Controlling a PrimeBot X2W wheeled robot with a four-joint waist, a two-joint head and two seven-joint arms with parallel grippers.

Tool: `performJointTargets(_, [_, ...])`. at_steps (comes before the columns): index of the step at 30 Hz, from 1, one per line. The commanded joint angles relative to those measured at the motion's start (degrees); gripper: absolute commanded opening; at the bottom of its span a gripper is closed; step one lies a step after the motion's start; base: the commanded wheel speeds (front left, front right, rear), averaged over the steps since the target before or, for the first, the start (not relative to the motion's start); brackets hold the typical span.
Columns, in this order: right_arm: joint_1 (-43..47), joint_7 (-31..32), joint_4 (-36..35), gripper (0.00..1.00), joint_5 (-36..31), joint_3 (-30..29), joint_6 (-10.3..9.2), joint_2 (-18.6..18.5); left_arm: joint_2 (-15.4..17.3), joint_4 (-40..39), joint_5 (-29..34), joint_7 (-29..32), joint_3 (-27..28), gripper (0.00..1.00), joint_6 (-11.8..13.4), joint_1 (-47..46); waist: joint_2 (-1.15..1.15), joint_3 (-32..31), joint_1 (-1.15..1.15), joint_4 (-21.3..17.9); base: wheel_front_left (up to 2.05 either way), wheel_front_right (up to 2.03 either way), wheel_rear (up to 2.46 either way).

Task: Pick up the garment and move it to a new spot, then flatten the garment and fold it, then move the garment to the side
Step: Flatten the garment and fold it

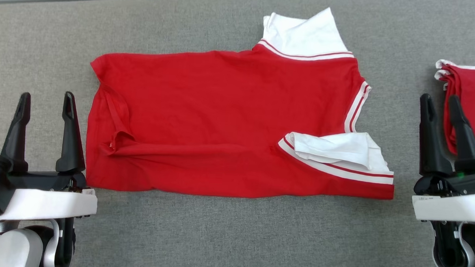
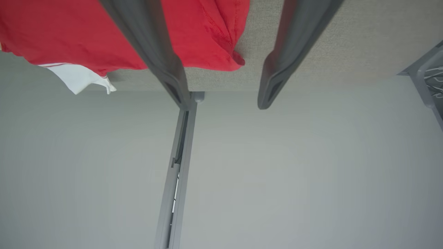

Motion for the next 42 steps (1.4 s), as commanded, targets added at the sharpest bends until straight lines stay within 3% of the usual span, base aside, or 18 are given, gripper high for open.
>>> performJointTargets(1, [1.1, -2.6, -1.2, 1.0, -3.3, -0.4, 0.03, -0.3, 0.7, -1.4, 1.9, -1.6, 0.3, 1.0, 1.0, -0.2, 0.0, -1.4, 0.0, -0.2, 0.0, 0.0, 0.0])
performJointTargets(6, [4.1, -6.1, -4.1, 1.0, -12.8, 0.2, 0.03, -0.5, 1.1, -3.9, 5.0, -2.9, -0.4, 1.0, 2.6, 2.5, 0.0, -4.1, 0.0, -0.5, 0.0, 0.0, 0.0])
performJointTargets(12, [9.3, -7.0, -5.5, 1.0, -19.7, -0.4, 0.03, 1.1, 1.0, -3.6, 5.9, -3.6, -0.9, 1.0, 3.5, 6.7, 0.0, -6.6, 0.0, -0.3, 0.0, 0.0, 0.0])
performJointTargets(25, [15.4, -5.7, -3.1, 1.0, -22.6, -1.7, 0.03, 3.5, 0.9, 3.6, 4.2, -4.9, -1.8, 1.0, 0.7, 10.3, 0.0, -10.9, 0.0, 0.4, 0.0, 0.0, 0.0])
performJointTargets(36, [14.6, -4.8, -2.7, 1.0, -22.5, -1.6, 0.03, 4.0, 1.2, 4.4, 4.3, -3.9, -3.3, 1.0, 0.1, 8.2, 0.0, -10.4, 0.0, 0.4, 0.0, 0.0, 0.0])
performJointTargets(42, [13.3, -4.0, 1.8, 1.0, -22.6, -1.5, 0.02, 3.6, 1.8, 8.1, 3.1, -0.9, -4.8, 1.0, -1.7, 6.8, 0.0, -8.8, 0.0, -0.7, 0.0, 0.0, 0.0])
